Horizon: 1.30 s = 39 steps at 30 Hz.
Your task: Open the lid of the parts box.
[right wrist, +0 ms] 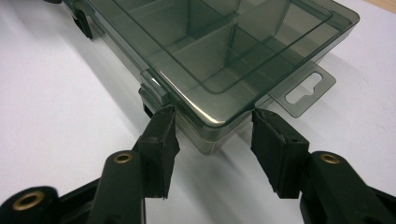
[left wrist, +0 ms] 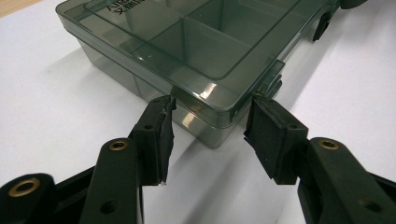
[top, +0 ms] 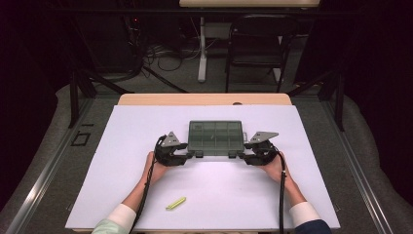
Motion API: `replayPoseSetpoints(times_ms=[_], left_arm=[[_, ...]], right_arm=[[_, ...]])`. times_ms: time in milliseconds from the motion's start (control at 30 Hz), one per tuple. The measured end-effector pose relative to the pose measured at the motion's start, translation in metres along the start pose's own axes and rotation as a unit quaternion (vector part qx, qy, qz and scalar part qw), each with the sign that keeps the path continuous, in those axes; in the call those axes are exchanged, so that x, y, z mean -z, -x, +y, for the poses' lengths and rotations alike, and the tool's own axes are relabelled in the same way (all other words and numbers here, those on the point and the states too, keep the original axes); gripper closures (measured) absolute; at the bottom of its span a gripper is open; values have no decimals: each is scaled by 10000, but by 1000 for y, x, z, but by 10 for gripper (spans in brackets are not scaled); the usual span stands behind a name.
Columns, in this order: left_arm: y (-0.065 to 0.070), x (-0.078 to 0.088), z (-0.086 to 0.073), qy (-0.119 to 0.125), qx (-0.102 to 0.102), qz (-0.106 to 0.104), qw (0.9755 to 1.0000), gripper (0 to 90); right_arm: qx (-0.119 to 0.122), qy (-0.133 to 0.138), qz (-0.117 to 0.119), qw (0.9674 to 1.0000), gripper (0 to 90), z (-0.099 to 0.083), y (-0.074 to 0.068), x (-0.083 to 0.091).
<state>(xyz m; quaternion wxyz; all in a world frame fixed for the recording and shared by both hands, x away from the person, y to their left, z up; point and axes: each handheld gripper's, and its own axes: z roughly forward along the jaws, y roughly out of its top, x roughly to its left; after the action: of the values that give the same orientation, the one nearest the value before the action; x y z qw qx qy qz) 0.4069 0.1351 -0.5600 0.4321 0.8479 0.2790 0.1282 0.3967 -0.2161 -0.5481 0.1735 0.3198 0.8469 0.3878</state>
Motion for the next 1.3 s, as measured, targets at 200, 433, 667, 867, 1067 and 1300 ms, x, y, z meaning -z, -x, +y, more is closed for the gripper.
replayPoseSetpoints(times_ms=[200,433,667,867,1067,1300], left_arm=[[0,0,0,28,38,-21,10000,510],[-1,0,0,20,3,-42,10000,515],[-2,0,0,-20,-37,-28,10000,508],[-1,-2,0,-14,-21,7,10000,456],[-3,-1,-1,26,-55,-62,10000,478],[-3,-1,-1,44,-31,-74,10000,491]], right_arm=[[-9,-16,-26,10000,511,0,0,0],[0,-27,-48,10000,532,0,0,1],[-19,-88,0,10000,530,0,0,2],[-129,49,36,9999,465,0,1,-1],[-122,32,1,9999,475,0,0,-2],[-172,38,1,9998,495,0,0,-1]])
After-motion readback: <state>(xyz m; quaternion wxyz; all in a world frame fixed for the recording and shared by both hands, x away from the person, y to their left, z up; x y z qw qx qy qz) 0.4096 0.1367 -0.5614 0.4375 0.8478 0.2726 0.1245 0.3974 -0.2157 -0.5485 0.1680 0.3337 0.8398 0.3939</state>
